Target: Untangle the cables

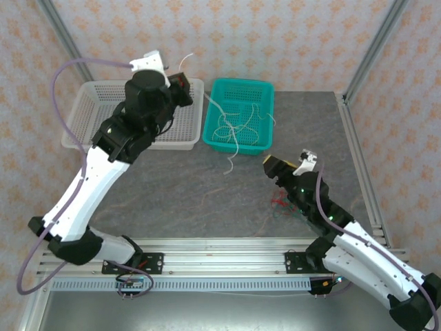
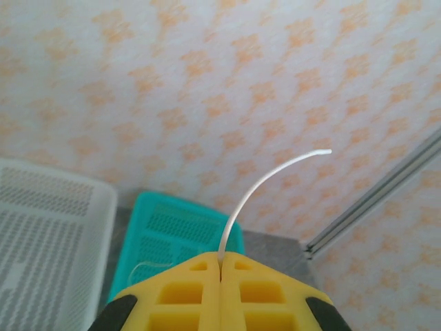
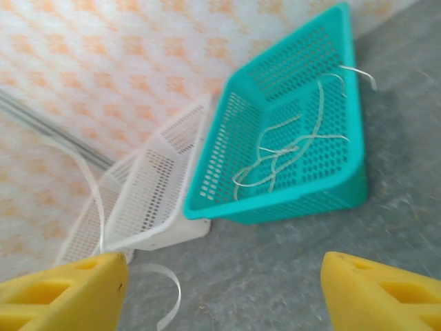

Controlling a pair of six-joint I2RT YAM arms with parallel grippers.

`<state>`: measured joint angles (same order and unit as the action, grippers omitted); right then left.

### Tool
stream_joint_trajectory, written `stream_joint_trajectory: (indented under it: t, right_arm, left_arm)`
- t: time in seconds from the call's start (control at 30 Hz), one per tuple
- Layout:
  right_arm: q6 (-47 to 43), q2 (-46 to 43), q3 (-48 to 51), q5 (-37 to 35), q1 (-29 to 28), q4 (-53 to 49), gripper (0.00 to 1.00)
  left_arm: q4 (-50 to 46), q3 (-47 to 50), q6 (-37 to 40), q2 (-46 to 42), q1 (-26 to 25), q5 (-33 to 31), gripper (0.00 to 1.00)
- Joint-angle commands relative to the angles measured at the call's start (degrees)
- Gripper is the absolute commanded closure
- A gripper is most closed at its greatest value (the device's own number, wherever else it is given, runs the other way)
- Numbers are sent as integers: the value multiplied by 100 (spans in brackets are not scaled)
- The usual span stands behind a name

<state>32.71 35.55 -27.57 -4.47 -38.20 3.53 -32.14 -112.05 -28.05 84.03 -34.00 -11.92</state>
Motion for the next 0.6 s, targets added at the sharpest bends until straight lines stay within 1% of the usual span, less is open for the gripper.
stream_joint_trajectory:
  t: [0.0, 0.13, 0.27, 0.37, 0.5, 0.57]
  right_arm:
    - [-520, -197, 74, 114, 23, 869, 22]
    - [-716, -435, -62, -30, 18, 459, 19]
    - [-611, -649, -81, -244, 22, 93, 11]
    - [-573, -786, -56, -257, 16, -39, 7]
    - [-563, -885, -3, -214, 23, -97, 7]
    - [-566, -896, 7, -219, 23, -164, 7]
  left_arm:
    - [147, -895, 277, 610, 41, 474, 100]
    - [93, -2228, 442, 1672, 42, 805, 100]
    - [-126, -3594, 598, 2830, 39, 970, 100]
    - [-81, -3970, 609, 3358, 37, 960, 100]
    - [-116, -3947, 713, 3814, 50, 691, 100]
    - [-311, -3952, 669, 4083, 79, 694, 100]
